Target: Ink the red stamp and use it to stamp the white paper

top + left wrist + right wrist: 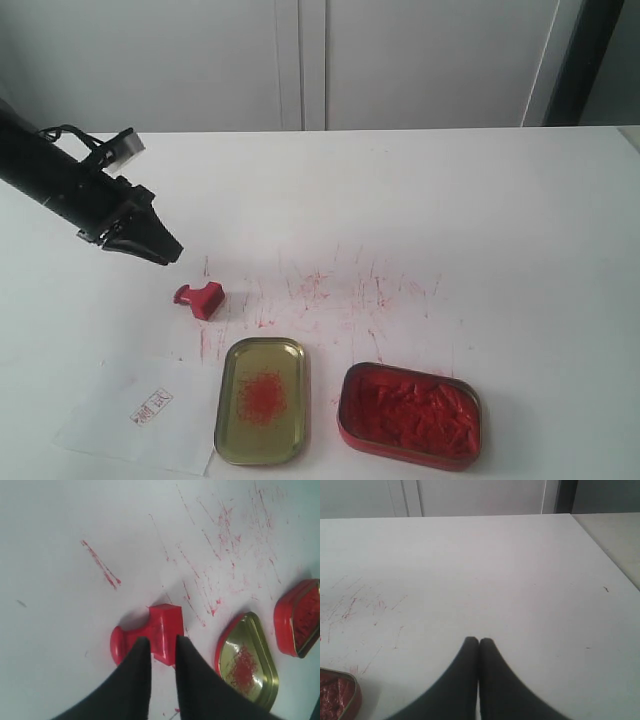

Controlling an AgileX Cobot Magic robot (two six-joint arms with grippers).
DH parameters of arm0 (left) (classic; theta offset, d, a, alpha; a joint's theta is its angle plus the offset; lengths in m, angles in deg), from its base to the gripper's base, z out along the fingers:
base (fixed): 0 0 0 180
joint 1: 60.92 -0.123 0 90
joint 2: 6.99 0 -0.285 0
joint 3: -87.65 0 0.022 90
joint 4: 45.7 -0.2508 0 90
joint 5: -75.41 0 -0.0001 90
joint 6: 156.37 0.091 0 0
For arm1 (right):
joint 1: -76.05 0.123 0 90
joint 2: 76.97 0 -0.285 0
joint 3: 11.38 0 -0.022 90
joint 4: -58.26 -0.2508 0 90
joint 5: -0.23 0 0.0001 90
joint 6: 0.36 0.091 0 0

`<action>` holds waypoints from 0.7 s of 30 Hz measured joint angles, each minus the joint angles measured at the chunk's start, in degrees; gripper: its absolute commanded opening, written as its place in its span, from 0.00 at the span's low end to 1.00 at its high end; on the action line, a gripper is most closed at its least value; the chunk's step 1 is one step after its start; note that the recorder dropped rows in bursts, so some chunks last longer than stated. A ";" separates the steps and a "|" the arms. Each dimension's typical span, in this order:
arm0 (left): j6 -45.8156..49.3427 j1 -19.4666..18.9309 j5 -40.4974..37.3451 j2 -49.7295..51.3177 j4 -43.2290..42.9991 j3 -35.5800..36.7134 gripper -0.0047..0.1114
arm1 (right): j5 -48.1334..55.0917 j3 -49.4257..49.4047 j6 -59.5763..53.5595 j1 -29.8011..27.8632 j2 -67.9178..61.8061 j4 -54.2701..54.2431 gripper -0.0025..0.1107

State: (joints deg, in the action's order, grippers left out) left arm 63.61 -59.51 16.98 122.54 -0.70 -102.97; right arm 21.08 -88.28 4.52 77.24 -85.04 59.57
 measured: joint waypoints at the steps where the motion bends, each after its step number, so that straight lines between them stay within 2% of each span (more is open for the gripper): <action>1: -0.34 0.00 -0.65 0.00 0.00 0.00 0.11 | 0.00 0.00 0.00 0.00 0.00 0.00 0.02; 3: -0.76 0.00 -1.56 0.00 0.00 0.00 0.04 | 0.00 0.00 0.00 0.00 0.00 0.00 0.02; 14: -7.38 0.00 -5.56 -0.38 0.00 0.00 0.04 | 0.00 0.00 0.00 0.00 0.00 0.00 0.02; 21: -11.52 0.00 -5.64 -4.41 -0.54 0.00 0.04 | 0.00 0.00 0.00 0.00 0.00 0.00 0.02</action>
State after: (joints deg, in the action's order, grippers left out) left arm 52.09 -59.51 11.34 118.12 -1.24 -102.97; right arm 21.08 -88.28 4.52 77.24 -85.04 59.57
